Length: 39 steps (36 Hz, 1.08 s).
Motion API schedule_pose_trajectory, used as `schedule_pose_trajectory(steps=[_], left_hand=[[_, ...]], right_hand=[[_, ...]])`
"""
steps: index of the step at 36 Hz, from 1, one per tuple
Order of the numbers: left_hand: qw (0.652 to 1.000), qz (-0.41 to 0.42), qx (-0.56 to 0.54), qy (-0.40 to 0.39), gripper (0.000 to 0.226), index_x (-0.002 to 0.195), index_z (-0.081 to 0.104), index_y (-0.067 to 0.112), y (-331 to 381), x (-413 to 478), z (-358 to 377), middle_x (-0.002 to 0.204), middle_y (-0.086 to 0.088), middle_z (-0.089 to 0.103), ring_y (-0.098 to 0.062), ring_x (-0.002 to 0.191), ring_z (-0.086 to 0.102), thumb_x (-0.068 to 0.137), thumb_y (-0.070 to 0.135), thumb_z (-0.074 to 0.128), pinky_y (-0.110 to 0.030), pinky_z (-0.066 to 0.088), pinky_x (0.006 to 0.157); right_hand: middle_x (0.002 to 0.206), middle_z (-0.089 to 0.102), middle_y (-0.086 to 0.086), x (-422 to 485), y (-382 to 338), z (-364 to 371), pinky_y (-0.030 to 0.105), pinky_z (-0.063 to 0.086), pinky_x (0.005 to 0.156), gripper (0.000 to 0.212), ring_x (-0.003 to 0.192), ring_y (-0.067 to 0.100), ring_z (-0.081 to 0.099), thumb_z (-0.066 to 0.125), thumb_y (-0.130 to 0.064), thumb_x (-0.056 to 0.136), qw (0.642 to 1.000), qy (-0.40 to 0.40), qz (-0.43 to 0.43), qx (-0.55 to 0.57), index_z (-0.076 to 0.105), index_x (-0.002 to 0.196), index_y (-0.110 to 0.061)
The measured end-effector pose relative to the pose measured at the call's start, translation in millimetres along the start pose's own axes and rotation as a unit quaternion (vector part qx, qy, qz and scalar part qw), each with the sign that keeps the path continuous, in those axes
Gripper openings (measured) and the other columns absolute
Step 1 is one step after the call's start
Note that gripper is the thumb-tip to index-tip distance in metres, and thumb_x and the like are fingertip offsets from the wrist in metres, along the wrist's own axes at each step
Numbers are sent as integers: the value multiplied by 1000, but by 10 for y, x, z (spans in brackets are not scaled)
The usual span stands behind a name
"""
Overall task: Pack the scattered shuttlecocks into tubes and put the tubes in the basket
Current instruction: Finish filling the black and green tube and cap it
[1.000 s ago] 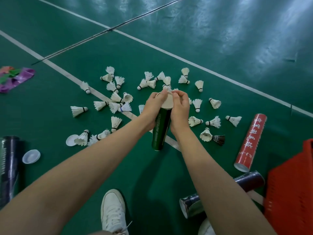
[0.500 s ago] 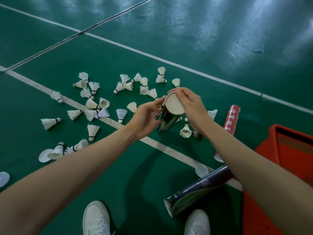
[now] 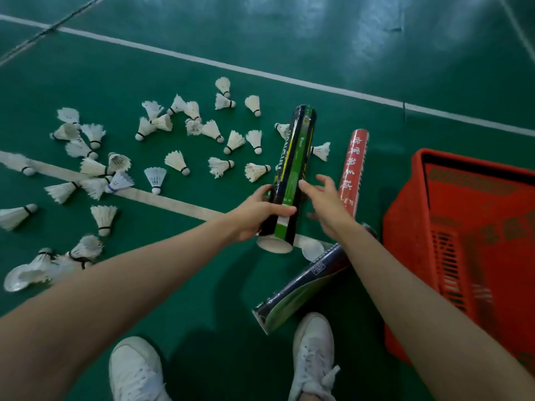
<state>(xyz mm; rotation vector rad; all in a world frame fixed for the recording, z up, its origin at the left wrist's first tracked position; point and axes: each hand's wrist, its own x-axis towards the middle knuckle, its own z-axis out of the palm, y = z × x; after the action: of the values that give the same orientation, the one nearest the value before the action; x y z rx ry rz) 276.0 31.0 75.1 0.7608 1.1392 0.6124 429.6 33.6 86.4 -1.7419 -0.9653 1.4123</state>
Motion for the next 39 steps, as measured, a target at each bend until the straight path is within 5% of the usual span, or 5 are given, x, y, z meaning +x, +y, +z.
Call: schedule_pose_trajectory(steps=[5, 10, 14, 21, 39], left_hand=[[987, 68, 144, -20, 92, 147, 26, 32, -557, 59, 62, 111, 20, 51, -17, 106, 62, 76, 5, 78, -37, 51, 94], [996, 63, 65, 8, 25, 124, 54, 24, -827, 281, 46, 110, 6, 63, -10, 99, 61, 102, 25, 43, -26, 49, 83], [973, -16, 201, 114, 24, 113, 57, 3, -1212, 459, 63, 98, -8, 67, -23, 91, 60, 99, 5, 39, -33, 49, 90], [848, -73, 514, -107, 81, 142, 33, 13, -1843, 384, 199, 132, -13, 50, -27, 113, 53, 74, 23, 77, -31, 45, 92], [828, 2, 560, 21, 69, 129, 49, 12, -1545, 95, -833, 118, -10, 57, -23, 101, 53, 68, 20, 79, -26, 42, 82]], right_hand=[[125, 59, 3, 264, 394, 88, 51, 50, 93, 92, 109, 24, 61, 79, -26, 76, 994, -29, 38, 101, 17, 144, -27], [112, 60, 8, 413, 735, 3, 40, 55, 78, 81, 100, 27, 63, 76, -15, 76, 994, 19, 23, 103, 26, 140, -22], [117, 57, 6, 427, 967, -122, 42, 51, 87, 87, 104, 26, 58, 75, -22, 71, 995, 35, 60, 68, 24, 143, -25], [111, 58, 1, 386, 1181, -253, 41, 50, 90, 81, 99, 22, 58, 73, -19, 76, 996, 39, 77, 29, 27, 142, -26], [123, 57, 0, 421, 1211, -109, 48, 50, 93, 101, 107, 22, 60, 77, -40, 61, 997, 70, 35, -23, 22, 145, -37]])
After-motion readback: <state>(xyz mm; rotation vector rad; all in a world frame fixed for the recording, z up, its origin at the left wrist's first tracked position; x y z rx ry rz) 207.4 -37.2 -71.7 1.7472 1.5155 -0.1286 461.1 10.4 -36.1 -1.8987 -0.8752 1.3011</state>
